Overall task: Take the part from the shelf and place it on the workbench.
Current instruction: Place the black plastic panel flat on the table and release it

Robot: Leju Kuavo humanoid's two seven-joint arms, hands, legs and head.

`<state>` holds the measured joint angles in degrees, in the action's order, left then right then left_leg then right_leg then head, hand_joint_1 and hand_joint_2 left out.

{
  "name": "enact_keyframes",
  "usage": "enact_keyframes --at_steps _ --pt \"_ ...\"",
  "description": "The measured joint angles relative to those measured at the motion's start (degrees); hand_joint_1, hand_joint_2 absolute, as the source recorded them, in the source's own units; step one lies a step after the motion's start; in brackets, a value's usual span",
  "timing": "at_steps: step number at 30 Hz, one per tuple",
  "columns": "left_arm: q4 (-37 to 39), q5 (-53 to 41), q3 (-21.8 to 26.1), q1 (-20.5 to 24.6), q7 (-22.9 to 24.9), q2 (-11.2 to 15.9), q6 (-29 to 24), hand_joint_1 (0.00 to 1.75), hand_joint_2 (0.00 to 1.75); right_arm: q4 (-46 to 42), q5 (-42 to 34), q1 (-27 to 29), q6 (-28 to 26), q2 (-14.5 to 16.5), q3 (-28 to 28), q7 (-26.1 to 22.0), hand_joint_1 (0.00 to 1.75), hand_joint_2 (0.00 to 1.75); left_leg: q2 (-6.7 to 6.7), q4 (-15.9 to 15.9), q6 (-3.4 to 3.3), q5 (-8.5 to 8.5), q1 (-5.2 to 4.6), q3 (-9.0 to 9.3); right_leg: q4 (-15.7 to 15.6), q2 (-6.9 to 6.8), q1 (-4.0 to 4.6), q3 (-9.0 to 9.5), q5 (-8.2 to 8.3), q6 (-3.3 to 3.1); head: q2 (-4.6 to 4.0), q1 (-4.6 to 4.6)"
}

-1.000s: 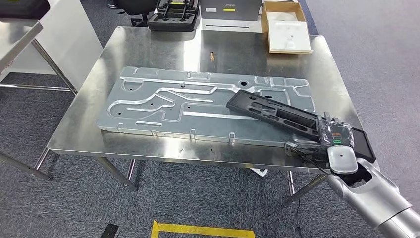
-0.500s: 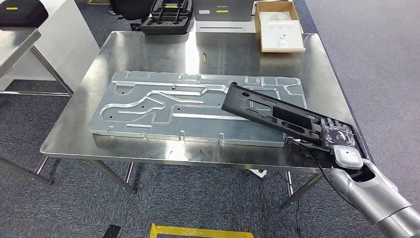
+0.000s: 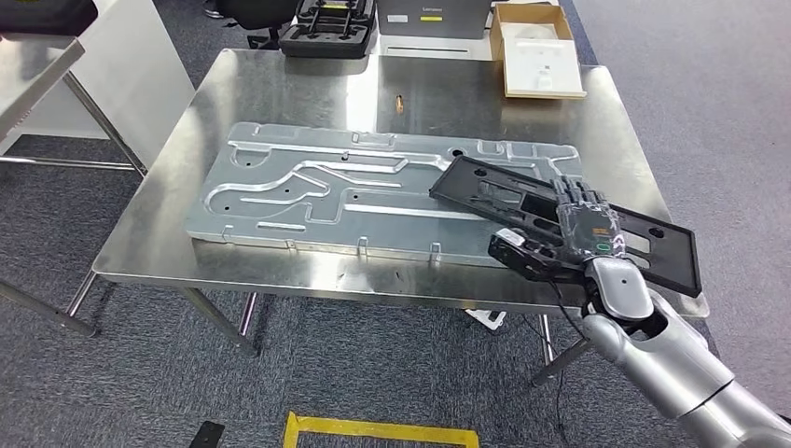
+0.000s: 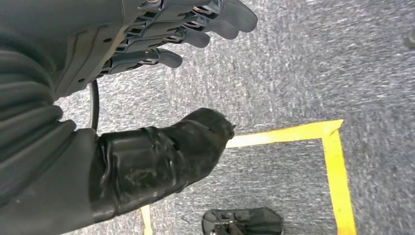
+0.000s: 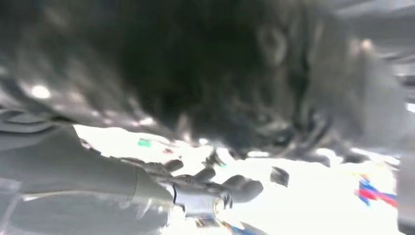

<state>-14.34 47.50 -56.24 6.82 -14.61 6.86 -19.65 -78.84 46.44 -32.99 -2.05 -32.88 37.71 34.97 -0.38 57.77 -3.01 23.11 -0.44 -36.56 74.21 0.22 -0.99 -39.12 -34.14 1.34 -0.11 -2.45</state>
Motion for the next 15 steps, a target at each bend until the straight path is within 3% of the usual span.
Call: enact_keyframes --at_steps 3,5,8,9,11,13,14,15 --pt "0.0 -0.01 0.0 0.0 0.37 -0.33 -0.32 0.0 1.75 -2.42 2.88 -0.86 0.24 0.96 0.72 -0.45 0.0 0.0 -0.08 1.0 0.48 -0.49 0.08 -1.41 -9.63 0.02 -0.21 6.44 3.68 0.15 0.0 -0.01" --pt "0.0 -0.01 0.0 -0.03 0.57 -0.43 -0.5 0.0 1.75 -4.02 4.83 -1.48 0.85 1.53 1.02 -0.53 0.0 0.0 -0.15 1.53 1.12 -0.92 0.03 -2.0 -13.65 0.18 0.06 8.55 4.63 -0.11 0.0 -0.03" --pt "0.0 -0.01 0.0 -0.12 0.78 -0.54 -0.69 0.0 1.75 -5.87 6.84 -1.92 1.84 2.46 1.41 -0.53 0.0 0.0 -0.33 1.64 2.17 -1.71 0.06 -2.56 -14.1 0.21 0.26 7.8 5.49 -1.13 0.0 -0.04" --pt "0.0 -0.01 0.0 -0.11 0.85 -0.56 -0.76 0.0 1.75 -6.33 7.19 -2.01 1.98 2.73 1.54 -0.53 0.0 0.0 -0.35 2.24 2.48 -0.96 0.13 -3.07 -14.18 0.14 0.18 7.36 6.02 -1.55 0.0 -0.07" --pt "0.0 -0.01 0.0 -0.09 0.95 -0.6 -0.98 0.0 1.75 -7.28 7.8 -2.2 2.03 3.18 1.71 -0.57 0.0 0.0 -0.3 6.55 3.11 3.4 0.37 -4.87 -14.34 -0.02 0.03 6.11 7.21 -2.24 0.0 -0.12" --pt "0.0 -0.01 0.0 -0.14 1.08 -0.64 -1.22 0.0 1.75 -8.17 8.42 -2.27 1.95 3.52 1.8 -0.71 0.0 0.0 -0.2 13.56 3.57 8.33 0.52 -6.72 -14.32 -0.07 0.2 4.65 8.3 -2.53 0.0 -0.17" --pt "0.0 -0.01 0.0 -0.17 1.17 -0.64 -1.29 0.0 1.75 -8.55 8.73 -2.26 1.9 3.68 1.84 -0.81 0.0 0.0 -0.18 16.11 3.65 9.3 0.56 -6.92 -14.3 -0.1 0.3 3.87 8.88 -2.56 0.0 -0.16" --pt "0.0 -0.01 0.0 -0.19 1.29 -0.65 -1.35 0.0 1.75 -8.91 9.04 -2.23 1.82 3.83 1.87 -0.91 0.0 0.0 -0.16 16.9 3.61 9.05 0.56 -6.25 -14.28 -0.12 0.39 3.06 9.47 -2.56 0.0 -0.16"
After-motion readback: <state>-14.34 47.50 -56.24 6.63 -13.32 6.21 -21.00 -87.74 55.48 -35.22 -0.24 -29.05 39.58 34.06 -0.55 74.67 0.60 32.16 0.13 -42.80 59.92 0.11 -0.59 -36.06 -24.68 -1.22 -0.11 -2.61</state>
